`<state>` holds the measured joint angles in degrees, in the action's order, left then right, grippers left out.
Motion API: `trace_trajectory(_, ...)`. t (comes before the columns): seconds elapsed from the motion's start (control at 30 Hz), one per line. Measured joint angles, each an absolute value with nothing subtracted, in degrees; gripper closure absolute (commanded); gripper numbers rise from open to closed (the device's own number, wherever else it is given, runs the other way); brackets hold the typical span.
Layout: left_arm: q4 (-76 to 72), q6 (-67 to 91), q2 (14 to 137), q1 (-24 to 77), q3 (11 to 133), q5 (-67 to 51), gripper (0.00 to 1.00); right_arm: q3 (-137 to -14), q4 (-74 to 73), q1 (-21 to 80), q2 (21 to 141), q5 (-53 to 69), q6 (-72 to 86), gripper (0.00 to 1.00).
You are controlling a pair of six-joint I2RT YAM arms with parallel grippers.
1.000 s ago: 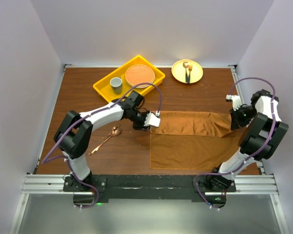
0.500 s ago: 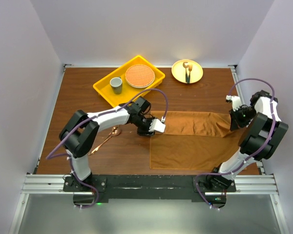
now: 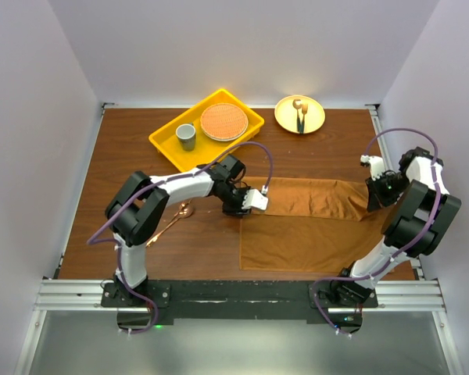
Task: Fold the napkin into a case and place the utensils inside
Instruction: Pick up the flattened napkin from the center of the board.
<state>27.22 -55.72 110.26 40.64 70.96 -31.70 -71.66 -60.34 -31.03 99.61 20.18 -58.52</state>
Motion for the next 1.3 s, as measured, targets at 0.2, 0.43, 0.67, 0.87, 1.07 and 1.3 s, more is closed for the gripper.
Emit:
trace_trajectory(0.2,27.9,-55.2,111.1,40.6,72.2,-31.4,0.71,-71.7,-60.3,-31.0,99.6,20.2,-58.5,1.00)
trace_trajectory(0.43,29.2,-55.0,112.2,40.6,74.2,-31.2,0.70,-71.7,-60.3,-31.0,99.6,20.2,-58.5,1.00)
trace_trajectory(0.67,30.4,-55.0,112.2,40.6,76.2,-31.1,0.68,-71.7,-60.3,-31.0,99.6,20.2,-58.5,1.00)
trace_trajectory(0.87,30.5,-55.0,112.5,40.6,77.4,-30.9,0.66,-71.7,-60.3,-31.0,99.6,20.2,-58.5,1.00)
trace_trajectory(1.07,31.0,-55.0,113.4,40.6,77.4,-30.5,0.65,-71.7,-60.4,-31.0,99.6,20.2,-58.5,1.00)
trace_trajectory(1.3,31.5,-55.1,114.3,40.2,77.6,-30.4,0.74,-71.7,-60.4,-31.0,99.8,20.2,-58.5,1.00)
